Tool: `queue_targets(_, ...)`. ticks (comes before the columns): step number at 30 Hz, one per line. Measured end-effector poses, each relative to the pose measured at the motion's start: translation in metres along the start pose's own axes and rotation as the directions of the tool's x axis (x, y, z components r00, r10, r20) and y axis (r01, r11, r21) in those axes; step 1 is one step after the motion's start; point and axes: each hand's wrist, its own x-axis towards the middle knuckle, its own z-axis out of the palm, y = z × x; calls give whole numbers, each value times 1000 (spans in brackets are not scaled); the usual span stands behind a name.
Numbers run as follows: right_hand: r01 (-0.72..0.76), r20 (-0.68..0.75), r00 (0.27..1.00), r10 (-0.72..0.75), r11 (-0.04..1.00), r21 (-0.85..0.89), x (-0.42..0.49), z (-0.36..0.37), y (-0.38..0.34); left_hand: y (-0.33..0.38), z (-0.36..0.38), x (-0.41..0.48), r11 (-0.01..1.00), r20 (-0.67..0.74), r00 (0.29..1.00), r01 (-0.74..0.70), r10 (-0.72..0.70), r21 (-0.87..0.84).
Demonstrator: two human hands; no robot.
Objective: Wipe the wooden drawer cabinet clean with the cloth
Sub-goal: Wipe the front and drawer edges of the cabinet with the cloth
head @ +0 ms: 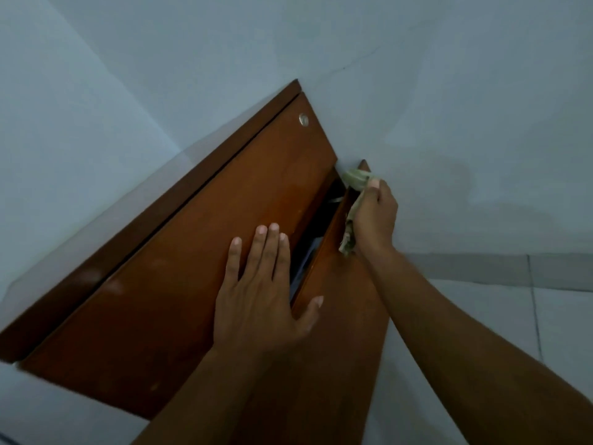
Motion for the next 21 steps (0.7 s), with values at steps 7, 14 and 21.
queue_targets(7, 729, 517, 598, -613, 684, -33, -78, -15, 38, -1, 2, -5, 1000, 13, 999, -31, 31, -5)
queue_targets(14, 579, 407, 756, -513, 813, -52, 0, -8, 17, 1, 2, -4, 1000, -12, 1000, -5, 5, -25)
queue_targets(21, 777, 681, 410, -607, 623, 88, -77, -41, 33, -2, 3, -7, 999, -22, 999, -26, 25, -20)
